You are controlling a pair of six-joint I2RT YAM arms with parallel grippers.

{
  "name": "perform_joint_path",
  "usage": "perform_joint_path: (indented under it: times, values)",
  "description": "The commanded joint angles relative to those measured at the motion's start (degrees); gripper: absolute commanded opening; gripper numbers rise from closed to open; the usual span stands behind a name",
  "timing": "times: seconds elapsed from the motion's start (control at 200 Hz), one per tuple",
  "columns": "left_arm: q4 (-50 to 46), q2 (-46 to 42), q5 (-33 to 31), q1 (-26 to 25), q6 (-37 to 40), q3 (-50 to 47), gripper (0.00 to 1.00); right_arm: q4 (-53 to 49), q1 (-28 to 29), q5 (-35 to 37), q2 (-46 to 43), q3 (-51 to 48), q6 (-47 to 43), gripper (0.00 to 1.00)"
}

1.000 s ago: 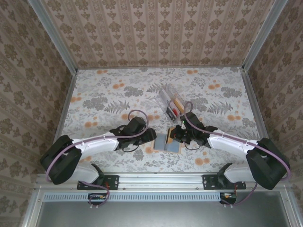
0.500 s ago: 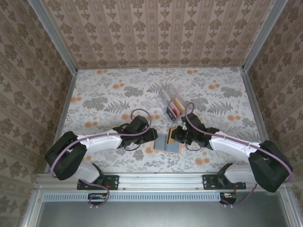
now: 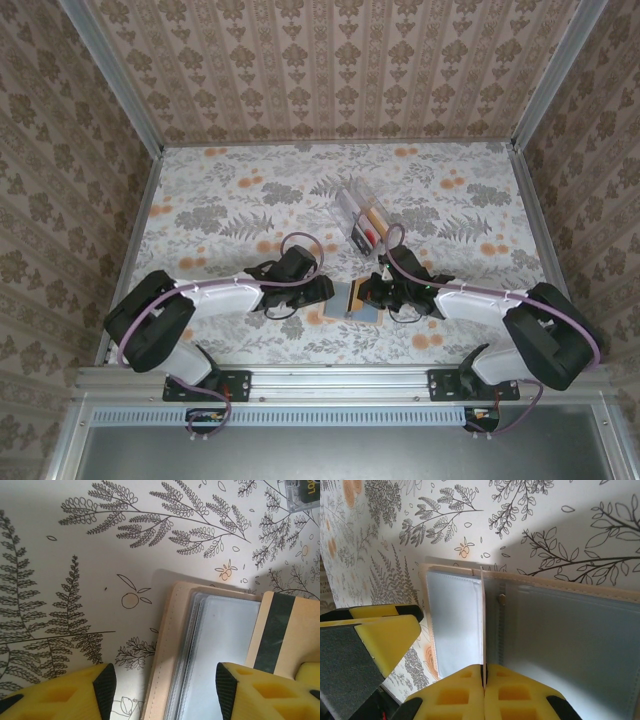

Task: Put the credit cards into the card holder
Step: Insert the credit card into the card slot.

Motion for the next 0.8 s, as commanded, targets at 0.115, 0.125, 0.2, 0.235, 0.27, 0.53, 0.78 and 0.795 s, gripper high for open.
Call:
perform_joint_path:
  times: [0.115,0.125,0.2,0.235,0.27,0.53,0.78,0.795]
  values:
    - [0.90,2.16,1.56,0.21,1.33,1.33,0.53,2.70,0.03,-0.89,0.69,-2.53,1.85,0.07]
    - [0.90,2.27,1.59,0.20,1.34,1.33,0.53,2.80,0.01,-0.89,0.69,-2.70,1.98,0.07]
    - [0.89,2.67,1.72,0.17,1.33,1.37,0.51,3.48,0.03,-1.02,0.37,-3.67,2.43,0.07]
    - [0.90,2.84,1.83,0.13,1.29,1.33,0.50,4.02,0.03,-1.17,0.13,-4.11,2.60,0.07]
    - [0.98,2.86,1.85,0.09,1.25,1.24,0.49,4.68,0.03,-1.28,-0.09,-4.56,2.84,0.07]
    - [1.59,4.12,2.43,-0.09,1.02,1.50,0.41,9.97,0.06,-3.38,0.68,-6.08,4.31,0.08]
    - [2.05,5.68,2.86,-0.64,0.24,1.76,0.37,13.44,0.37,-4.49,0.69,-7.62,5.81,0.08]
    - [2.08,5.75,2.84,-0.67,0.17,1.77,0.37,13.41,0.38,-4.50,0.69,-7.68,5.89,0.08]
